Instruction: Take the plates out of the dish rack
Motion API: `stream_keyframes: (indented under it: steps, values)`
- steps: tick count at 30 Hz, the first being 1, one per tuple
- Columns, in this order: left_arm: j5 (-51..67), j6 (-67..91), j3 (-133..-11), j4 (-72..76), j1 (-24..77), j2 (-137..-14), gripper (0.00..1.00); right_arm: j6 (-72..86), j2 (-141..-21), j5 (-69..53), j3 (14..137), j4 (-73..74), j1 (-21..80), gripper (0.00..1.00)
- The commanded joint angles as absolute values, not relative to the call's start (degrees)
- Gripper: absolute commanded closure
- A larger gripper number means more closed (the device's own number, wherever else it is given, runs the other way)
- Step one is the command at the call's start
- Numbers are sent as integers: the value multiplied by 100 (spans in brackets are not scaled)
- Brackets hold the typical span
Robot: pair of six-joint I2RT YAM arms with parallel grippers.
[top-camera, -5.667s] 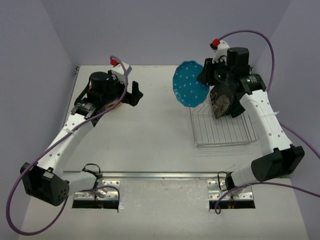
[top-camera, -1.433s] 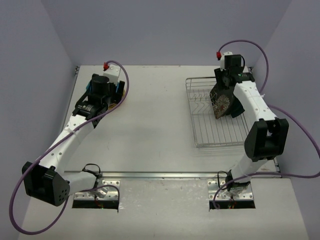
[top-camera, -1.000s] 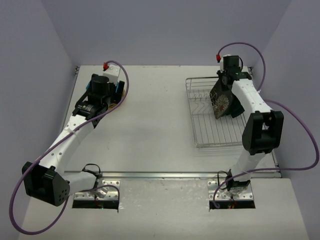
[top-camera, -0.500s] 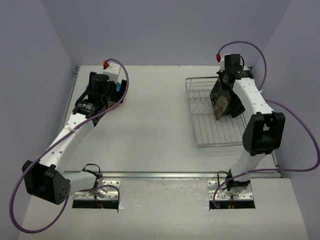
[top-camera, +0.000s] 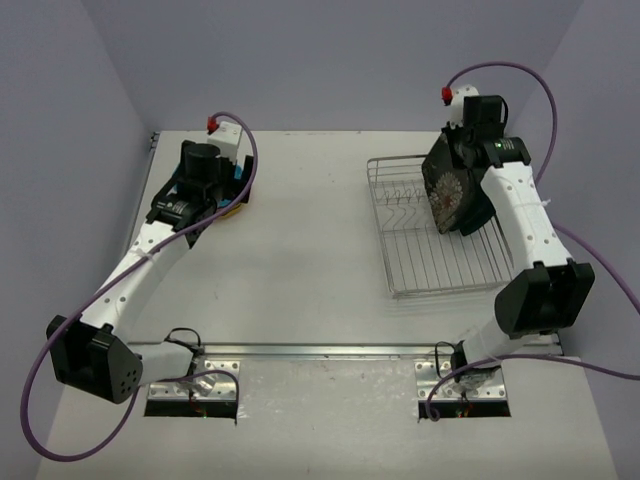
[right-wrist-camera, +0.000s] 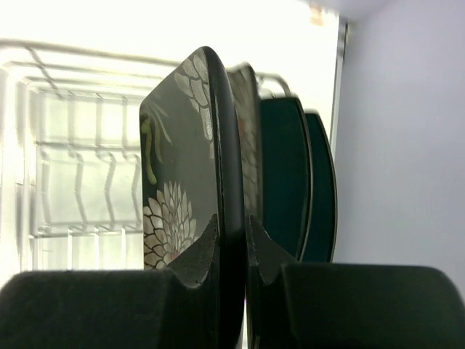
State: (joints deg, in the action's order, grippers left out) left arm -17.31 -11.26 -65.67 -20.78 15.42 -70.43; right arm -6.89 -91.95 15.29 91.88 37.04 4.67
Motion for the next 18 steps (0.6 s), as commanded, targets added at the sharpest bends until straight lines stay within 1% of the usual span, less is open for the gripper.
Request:
stream_keyframes:
  steps: [1,4,6,7,8,9,10,11,12,15,18]
  values:
    - [-1667,-984,-6867,-1972,1600,-7064,0,-947,-8563,1378,9557,2410,908,100]
    - [-1423,-806,-6933,-2015,1590,-7082,0,-928,-8384,1287,9664,2375,976,100]
    - [-791,-682,-7006,-2128,1582,-7067,0,-716,-8280,979,9720,2478,976,100]
    - [-330,-597,-7031,-2163,1580,-7064,0,-590,-8274,958,9716,2500,975,100]
    - [714,-425,-7030,-2187,1546,-7031,0,-292,-8181,636,9641,2577,966,100]
    - [1225,-292,-7005,-2168,1529,-7014,0,-133,-8138,207,9615,2619,958,100]
    - [1300,-129,-6994,-2108,1521,-7014,0,-100,-8111,185,9612,2626,957,100]
    - [2727,316,-6767,-1897,1520,-7014,0,551,-8086,-169,9545,2767,940,100]
    - [3230,591,-6608,-1695,1515,-7030,1,827,-8075,-513,9490,2790,885,100]
    - [4378,1403,-6022,-975,1418,-7055,4,1697,-8039,-1478,9208,2701,777,100]
    - [4872,1956,-5546,-476,1255,-7015,4,2590,-7952,-2118,8754,2325,692,100]
